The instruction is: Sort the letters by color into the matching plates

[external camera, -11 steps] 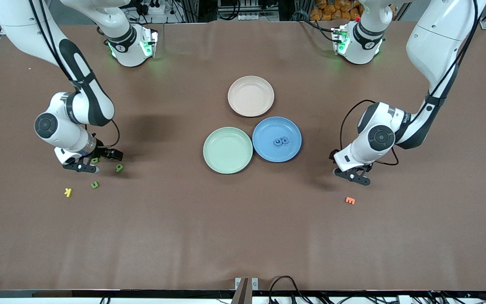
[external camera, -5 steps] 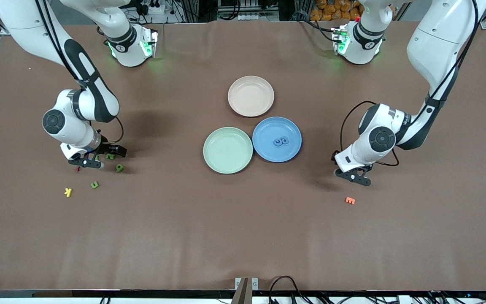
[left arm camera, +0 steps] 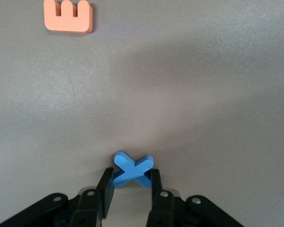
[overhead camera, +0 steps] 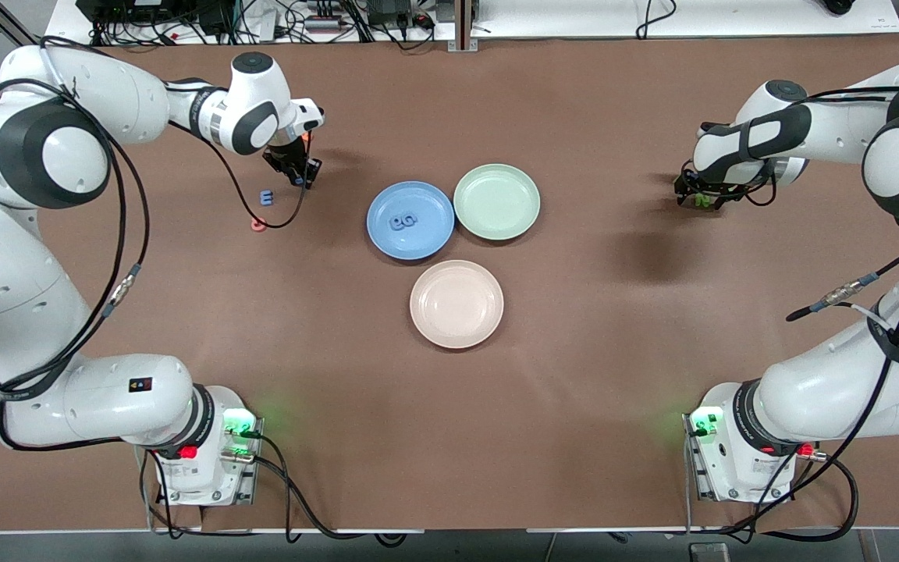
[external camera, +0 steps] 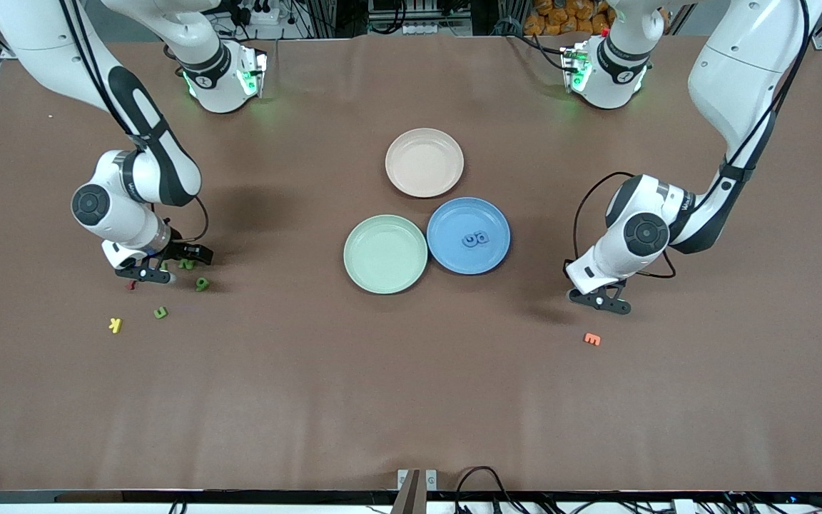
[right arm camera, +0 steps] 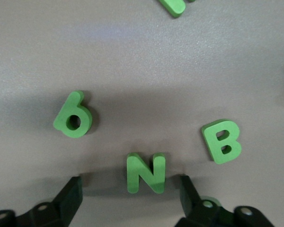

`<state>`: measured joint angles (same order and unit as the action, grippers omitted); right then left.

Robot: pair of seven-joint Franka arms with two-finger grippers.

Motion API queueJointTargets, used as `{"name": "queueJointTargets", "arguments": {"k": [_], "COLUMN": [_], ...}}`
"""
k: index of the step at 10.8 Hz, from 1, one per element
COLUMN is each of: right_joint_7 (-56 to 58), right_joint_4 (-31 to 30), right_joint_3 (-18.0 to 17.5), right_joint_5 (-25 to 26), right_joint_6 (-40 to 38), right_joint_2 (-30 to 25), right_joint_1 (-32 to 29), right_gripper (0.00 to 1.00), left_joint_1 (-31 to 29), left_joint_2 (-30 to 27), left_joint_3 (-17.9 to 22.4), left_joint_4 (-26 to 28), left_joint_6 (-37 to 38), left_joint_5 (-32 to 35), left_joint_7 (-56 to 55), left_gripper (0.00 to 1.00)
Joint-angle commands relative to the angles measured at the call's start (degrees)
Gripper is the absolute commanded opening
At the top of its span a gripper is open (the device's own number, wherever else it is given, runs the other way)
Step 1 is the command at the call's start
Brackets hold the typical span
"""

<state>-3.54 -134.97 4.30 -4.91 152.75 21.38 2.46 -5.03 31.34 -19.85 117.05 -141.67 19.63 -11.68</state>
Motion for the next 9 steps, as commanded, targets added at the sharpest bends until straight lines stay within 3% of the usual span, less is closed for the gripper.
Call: {"name": "queueJointTargets", "arguments": {"k": [1, 4, 9], "right_joint_7": [0.4, 0.4, 0.5], "right_joint_4": [-1.0, -1.1, -1.1], "right_joint_3": [-0.3, -0.3, -0.3], "right_joint_5": [0.7, 2.9, 3.5], "right_joint_6": [1.5, 1.9, 1.9], "right_joint_2": [-0.1, 0.2, 0.2], "right_joint_1": [-1.0, -2.2, -3.0], "right_gripper": [0.81, 0.72, 0.53], "left_joint_1": [0.0, 0.1, -0.1], "left_joint_2": [0.6, -1.1, -3.4], "left_joint_3": [-0.2, -0.7, -5.5], "left_joint_4": [0.2, -0.2, -0.9], "left_joint_6": [-1.0, -0.9, 0.3], "left_joint_5": [1.3, 1.0, 0.8], "left_joint_7": [-2.4, -5.8, -15.7], "left_gripper": [0.00, 0.00, 0.00]}}
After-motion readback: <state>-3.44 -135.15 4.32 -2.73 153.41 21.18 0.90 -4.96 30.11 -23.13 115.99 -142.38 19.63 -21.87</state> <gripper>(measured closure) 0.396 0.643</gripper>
